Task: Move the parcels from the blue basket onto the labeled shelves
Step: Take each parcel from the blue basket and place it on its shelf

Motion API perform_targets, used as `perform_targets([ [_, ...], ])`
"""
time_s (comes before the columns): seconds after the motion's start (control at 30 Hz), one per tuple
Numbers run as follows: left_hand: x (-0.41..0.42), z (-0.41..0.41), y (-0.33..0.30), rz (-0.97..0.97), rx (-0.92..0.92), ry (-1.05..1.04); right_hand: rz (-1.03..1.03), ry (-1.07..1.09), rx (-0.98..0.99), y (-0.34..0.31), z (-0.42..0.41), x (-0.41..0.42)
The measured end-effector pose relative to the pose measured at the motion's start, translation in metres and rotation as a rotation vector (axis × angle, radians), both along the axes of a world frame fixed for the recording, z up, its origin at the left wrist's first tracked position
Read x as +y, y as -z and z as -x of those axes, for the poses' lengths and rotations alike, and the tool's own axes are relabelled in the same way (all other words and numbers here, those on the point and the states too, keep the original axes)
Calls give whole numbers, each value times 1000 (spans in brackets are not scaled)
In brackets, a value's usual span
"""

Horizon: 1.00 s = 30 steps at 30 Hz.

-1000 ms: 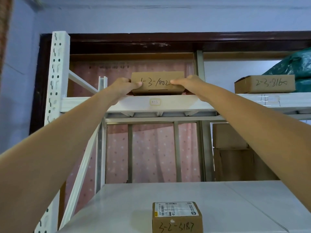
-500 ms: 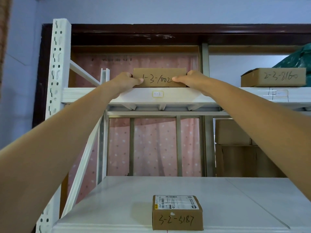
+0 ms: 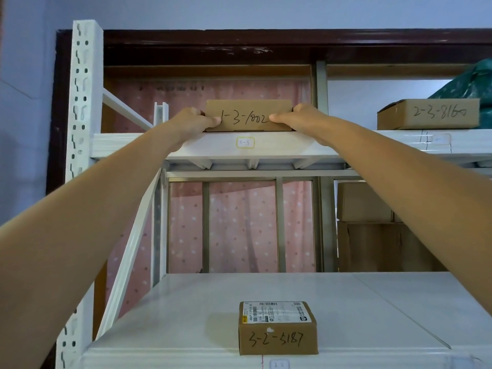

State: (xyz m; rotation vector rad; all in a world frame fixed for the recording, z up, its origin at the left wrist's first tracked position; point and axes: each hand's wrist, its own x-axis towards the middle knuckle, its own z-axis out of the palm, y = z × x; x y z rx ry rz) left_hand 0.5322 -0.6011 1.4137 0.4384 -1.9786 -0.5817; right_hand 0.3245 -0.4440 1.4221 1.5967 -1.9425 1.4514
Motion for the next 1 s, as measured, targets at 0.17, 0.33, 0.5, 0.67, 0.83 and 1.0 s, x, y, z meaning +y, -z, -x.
perform_targets([
  [0.17, 3, -4, 0, -8, 4, 6, -20, 18, -6, 1, -4, 4],
  [0.33, 20, -10, 8, -14, 136, -110, 134, 114, -12, 16, -9, 24],
  [0.5, 65, -4, 28, 280, 399, -349, 276, 202, 0, 43, -7, 56],
  [0.67, 122, 44, 57, 358, 381, -213, 276, 229, -32, 85, 9, 94],
  [0.83, 197, 115, 116, 239, 181, 27, 143, 265, -19, 135, 36, 167],
  [1.0, 285, 184, 198, 13, -149, 159, -120, 333, -87, 203, 78, 272],
])
